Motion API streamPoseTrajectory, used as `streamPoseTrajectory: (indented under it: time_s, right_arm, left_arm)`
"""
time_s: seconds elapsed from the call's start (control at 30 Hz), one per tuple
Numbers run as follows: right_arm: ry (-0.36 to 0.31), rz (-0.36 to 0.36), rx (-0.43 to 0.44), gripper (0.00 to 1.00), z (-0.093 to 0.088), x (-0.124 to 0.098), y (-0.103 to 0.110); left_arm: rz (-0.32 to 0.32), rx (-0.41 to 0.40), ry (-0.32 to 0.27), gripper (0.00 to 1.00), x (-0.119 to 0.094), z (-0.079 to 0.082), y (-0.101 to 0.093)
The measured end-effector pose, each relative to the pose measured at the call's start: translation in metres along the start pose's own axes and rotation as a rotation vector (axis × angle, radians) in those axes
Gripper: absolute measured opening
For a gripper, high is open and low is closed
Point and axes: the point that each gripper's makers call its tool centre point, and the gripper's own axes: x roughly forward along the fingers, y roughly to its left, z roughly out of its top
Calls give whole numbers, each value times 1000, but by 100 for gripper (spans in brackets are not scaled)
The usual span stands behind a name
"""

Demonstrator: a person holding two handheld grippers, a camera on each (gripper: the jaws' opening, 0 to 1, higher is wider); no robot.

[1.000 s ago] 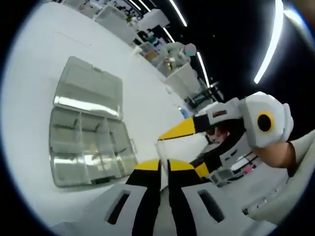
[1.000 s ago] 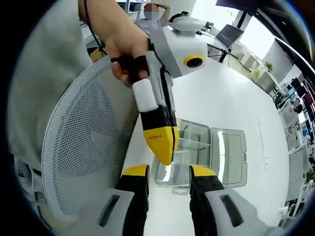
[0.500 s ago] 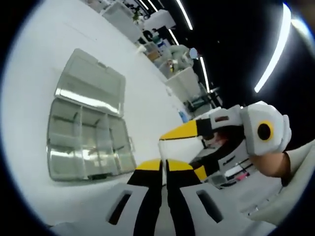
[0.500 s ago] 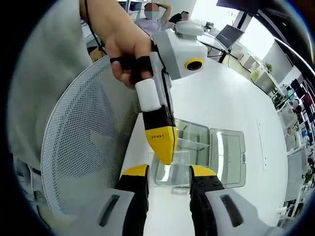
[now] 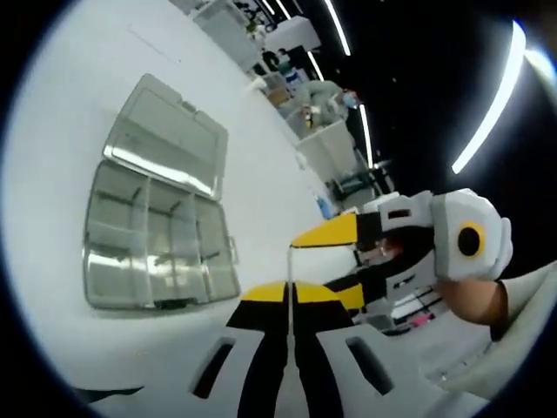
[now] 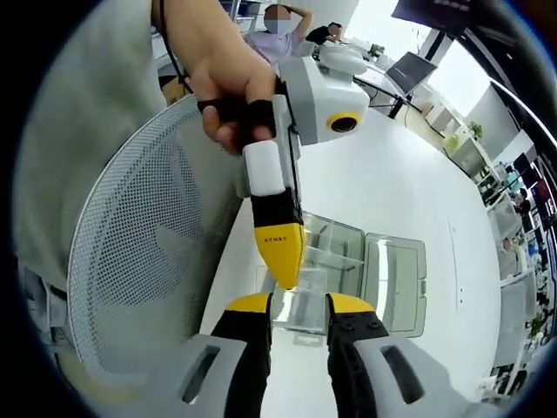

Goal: Insert the divider into the dual guide fixture by aligning both edges with the guide slots and pushing it downward to the bottom, including one-sided entry, uneven engagement, binding, and posture correction.

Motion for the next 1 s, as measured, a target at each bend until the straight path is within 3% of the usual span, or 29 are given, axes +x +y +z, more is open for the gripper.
streamPoseTrajectory:
  time_s: [0.27, 0.5, 1.0]
  right_arm:
    - [-6, 14, 21, 18, -3, -4, -5]
    - [-20, 51, 43, 16, -2, -7, -6]
    - [-66, 185, 96, 10, 3, -8, 1]
  left_arm:
    - [-4, 86, 2, 0, -4, 2, 2]
    - [-8, 222, 35, 0, -7, -4, 0]
    - [-47, 462, 64, 0, -13, -9, -8]
